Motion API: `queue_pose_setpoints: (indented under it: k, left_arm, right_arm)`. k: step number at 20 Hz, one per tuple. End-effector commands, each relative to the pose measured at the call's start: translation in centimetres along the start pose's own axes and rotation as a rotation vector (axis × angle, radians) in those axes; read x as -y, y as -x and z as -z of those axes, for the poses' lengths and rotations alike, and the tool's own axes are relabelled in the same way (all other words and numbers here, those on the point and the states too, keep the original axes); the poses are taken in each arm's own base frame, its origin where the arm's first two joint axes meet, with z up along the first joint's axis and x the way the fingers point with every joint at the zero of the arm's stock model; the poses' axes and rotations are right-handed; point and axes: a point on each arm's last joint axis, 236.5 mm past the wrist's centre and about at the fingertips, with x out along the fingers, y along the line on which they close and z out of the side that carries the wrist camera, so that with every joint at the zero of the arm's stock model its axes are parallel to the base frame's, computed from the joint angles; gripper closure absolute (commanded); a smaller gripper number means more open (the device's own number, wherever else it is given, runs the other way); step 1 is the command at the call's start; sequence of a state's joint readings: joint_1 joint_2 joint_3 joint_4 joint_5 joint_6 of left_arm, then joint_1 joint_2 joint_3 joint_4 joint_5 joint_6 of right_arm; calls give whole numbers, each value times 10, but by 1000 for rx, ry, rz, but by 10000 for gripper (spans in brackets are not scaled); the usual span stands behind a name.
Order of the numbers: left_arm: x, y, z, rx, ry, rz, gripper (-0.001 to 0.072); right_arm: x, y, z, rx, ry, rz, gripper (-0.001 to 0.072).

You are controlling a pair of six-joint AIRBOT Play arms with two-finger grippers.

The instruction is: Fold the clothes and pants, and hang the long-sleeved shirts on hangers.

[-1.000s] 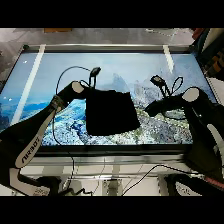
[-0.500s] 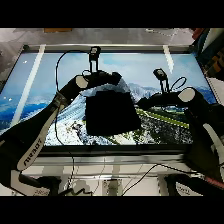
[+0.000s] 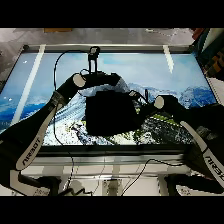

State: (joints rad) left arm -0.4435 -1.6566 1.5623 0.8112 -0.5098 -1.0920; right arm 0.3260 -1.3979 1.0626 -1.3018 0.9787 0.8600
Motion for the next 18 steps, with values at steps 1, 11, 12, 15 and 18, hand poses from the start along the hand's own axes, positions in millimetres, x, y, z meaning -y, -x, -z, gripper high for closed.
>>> queue_pose_setpoints:
  k: [1,11,12,15,18]
  left_arm:
    - [-3,3,9,-46,7,14,2]
    - [-1,4,17,-81,9,29,3]
    - [-1,4,17,-81,9,30,3]
    - [-1,4,17,-82,9,30,3]
    - [-4,6,23,-110,-12,25,5]
  right_arm:
    - [18,-13,-25,67,55,116,26]
    - [110,-20,-71,258,-399,321,40]
    - [121,-9,-74,280,-446,329,41]
    - [144,13,-82,349,-577,298,42]
    - [145,14,-87,363,-600,249,89]
